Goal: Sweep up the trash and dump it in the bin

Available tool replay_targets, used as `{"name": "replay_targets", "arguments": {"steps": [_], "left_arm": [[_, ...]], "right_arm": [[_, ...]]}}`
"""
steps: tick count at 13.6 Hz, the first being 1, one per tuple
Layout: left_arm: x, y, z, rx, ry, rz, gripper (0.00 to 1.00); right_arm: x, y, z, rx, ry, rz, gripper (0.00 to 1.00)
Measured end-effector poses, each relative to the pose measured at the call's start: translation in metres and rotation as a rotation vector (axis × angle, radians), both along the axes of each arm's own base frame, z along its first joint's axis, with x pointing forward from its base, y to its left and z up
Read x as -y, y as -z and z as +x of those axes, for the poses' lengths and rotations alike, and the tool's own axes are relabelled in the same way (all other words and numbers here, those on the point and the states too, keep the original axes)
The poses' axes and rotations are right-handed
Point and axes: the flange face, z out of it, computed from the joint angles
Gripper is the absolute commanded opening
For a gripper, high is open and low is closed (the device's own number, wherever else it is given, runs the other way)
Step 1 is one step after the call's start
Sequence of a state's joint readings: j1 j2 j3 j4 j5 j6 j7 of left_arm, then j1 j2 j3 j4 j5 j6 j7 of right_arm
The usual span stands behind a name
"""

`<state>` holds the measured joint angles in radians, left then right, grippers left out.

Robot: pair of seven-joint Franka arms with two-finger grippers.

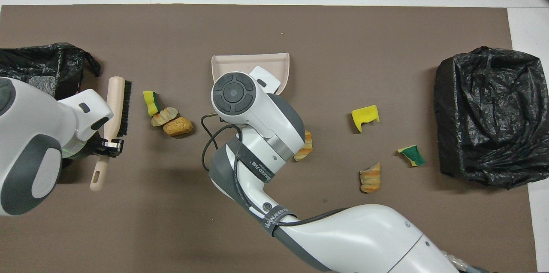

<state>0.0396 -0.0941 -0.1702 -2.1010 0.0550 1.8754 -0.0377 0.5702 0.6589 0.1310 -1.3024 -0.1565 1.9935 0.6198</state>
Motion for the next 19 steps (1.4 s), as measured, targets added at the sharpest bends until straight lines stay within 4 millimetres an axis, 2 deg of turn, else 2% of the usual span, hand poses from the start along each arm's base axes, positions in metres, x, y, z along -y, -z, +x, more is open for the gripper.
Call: {"name": "replay_targets", "arguments": {"steps": [1,2,3,5,7,9,14,18,19], "left_arm": [[-0.007,0.006,0.005,0.0,0.006,-0.001,0.0],[-0.009,0.013,0.008,-0.002,0.008,-0.004,0.0],[-0.01,0.019,0.011,-0.004,0.009,-0.005,0.0],[-0.008,0.024,0.013,-0.01,0.013,-0.007,0.0],[-0.008,0.024,0.013,-0.01,0.014,-0.007,0.0],[-0.008,0.024,0.013,-0.01,0.014,-0.007,0.0],[-0.013,0.024,0.013,-0.01,0.004,-0.006,0.0],[-0.013,0.024,0.013,-0.01,0.003,-0.006,0.0],[-0.014,0.024,0.014,-0.01,0.003,-0.006,0.0]], "right_arm": [[0.0,-0.001,0.0,0.002,0.0,0.002,0.16],[-0.001,-0.002,0.0,0.003,-0.001,0.003,0.16],[-0.001,-0.003,0.0,0.004,0.0,0.004,0.22],[-0.001,-0.001,0.0,0.001,-0.001,0.003,0.47],[-0.002,0.001,-0.001,-0.002,-0.002,0.002,0.62],[-0.001,0.002,0.0,-0.003,-0.001,0.001,0.66],[0.001,0.001,0.001,0.001,0.0,-0.001,0.66],[0.01,-0.009,0.008,0.013,-0.064,-0.003,0.67],[0.01,-0.009,0.009,0.014,-0.093,-0.006,0.7]]}}
